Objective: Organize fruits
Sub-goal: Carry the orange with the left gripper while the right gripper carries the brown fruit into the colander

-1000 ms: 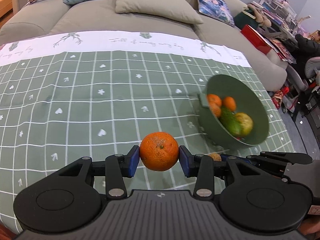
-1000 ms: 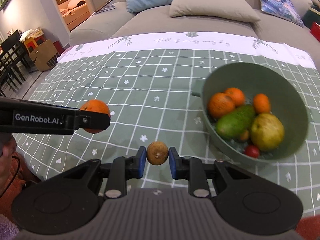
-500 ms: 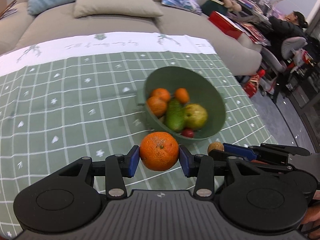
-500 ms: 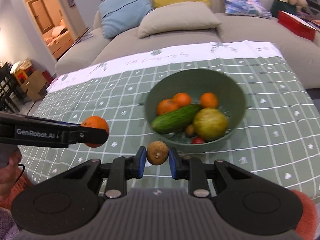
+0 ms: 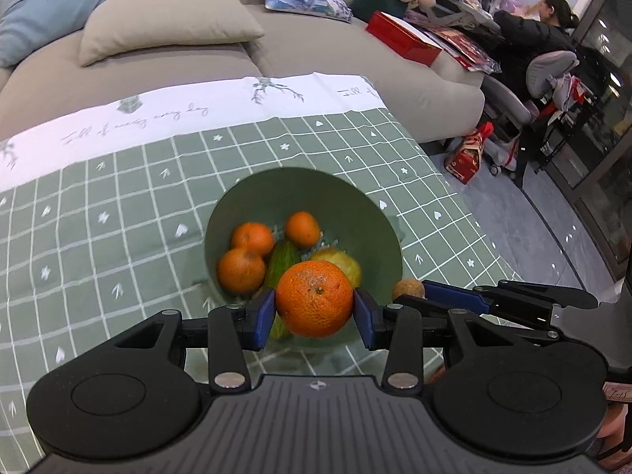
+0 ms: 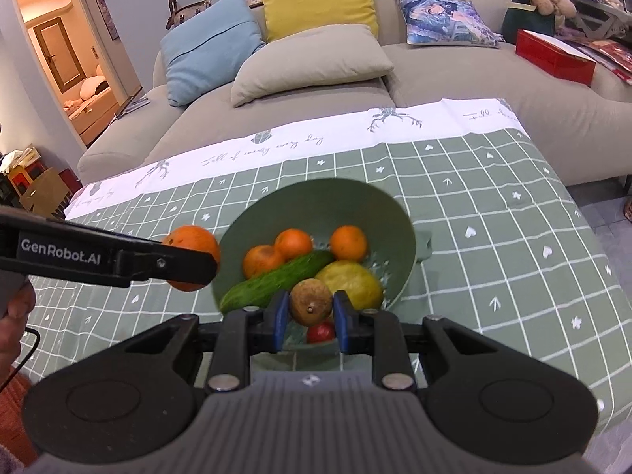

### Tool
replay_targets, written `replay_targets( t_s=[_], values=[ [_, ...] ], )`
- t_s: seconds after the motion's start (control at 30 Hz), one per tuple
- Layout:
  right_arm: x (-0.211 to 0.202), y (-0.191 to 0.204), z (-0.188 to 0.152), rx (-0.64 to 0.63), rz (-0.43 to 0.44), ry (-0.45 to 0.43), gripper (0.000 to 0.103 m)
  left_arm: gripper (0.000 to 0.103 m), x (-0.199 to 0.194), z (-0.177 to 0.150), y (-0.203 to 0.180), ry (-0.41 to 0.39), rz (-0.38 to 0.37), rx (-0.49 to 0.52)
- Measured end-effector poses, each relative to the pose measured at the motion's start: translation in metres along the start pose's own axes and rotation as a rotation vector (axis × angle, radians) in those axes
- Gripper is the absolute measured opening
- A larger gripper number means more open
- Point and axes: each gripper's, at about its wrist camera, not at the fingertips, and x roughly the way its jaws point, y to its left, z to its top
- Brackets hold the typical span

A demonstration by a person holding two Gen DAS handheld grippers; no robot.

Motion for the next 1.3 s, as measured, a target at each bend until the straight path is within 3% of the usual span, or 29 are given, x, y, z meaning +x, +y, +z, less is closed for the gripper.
replay_targets(
  t_s=[0.37, 0.67, 1.13, 1.3],
  values=[
    [0.039, -0.021, 0.018, -0.017, -0.017, 0.028, 0.02, 0.047, 0.057, 0.038, -0.007, 0.071, 0.021, 0.048],
    [0.072, -0.025, 0.029, -0.044, -0.009, 0.065, 0.02, 0.047, 0.11, 0.05, 0.003, 0.137, 0.03, 0.057],
    [0.096, -0.033, 0.036, -0.055, -0.058, 0.106, 0.02, 0.049, 0.141, 0.059, 0.016, 0.183, 0.039, 0.067],
    [0.101, -0.034, 0.038, -0.056, -0.07, 0.116, 0.02, 0.063, 0.138, 0.06, 0.019, 0.171, 0.02, 0.055]
  ],
)
